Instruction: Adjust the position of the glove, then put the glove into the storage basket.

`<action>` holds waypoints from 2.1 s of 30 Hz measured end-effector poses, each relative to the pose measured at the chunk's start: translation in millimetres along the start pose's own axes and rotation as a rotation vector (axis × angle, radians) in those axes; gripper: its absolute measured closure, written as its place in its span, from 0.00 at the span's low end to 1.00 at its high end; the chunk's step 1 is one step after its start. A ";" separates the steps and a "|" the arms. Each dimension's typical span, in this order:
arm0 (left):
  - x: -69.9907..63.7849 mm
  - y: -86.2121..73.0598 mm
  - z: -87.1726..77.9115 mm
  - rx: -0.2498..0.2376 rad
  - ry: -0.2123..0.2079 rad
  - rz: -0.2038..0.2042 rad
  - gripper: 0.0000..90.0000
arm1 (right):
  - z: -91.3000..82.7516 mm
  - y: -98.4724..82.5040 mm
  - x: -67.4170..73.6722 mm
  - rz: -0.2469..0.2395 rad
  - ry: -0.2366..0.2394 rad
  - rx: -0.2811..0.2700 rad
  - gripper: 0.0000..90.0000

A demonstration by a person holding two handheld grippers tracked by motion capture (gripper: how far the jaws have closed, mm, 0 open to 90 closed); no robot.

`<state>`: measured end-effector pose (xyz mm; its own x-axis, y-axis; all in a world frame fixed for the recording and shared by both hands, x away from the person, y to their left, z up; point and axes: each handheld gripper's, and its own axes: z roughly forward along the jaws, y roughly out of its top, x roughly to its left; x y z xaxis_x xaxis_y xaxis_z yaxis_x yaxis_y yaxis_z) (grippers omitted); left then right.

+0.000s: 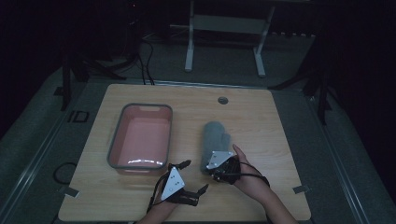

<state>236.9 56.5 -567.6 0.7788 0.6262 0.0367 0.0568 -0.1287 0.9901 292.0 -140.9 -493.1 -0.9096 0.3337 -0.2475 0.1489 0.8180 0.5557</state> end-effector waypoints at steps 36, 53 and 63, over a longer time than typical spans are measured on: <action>38.9 80.2 34.1 0.110 -0.014 -0.178 0.01 | -39.2 -49.6 -66.6 0.538 -0.134 -0.303 0.16; 46.0 78.2 81.2 0.273 0.111 -0.183 0.17 | -24.7 -53.6 -76.5 0.690 -0.190 -0.274 0.17; 51.8 56.4 92.8 0.406 0.163 -0.209 0.26 | -1.3 -56.4 -80.2 0.739 -0.171 -0.239 0.30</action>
<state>338.4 10.4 -522.5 0.6182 0.7791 -0.1044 0.4659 -0.2562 0.8469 356.1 -214.4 -503.6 -0.5321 0.8343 0.1440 0.5861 0.2402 0.7738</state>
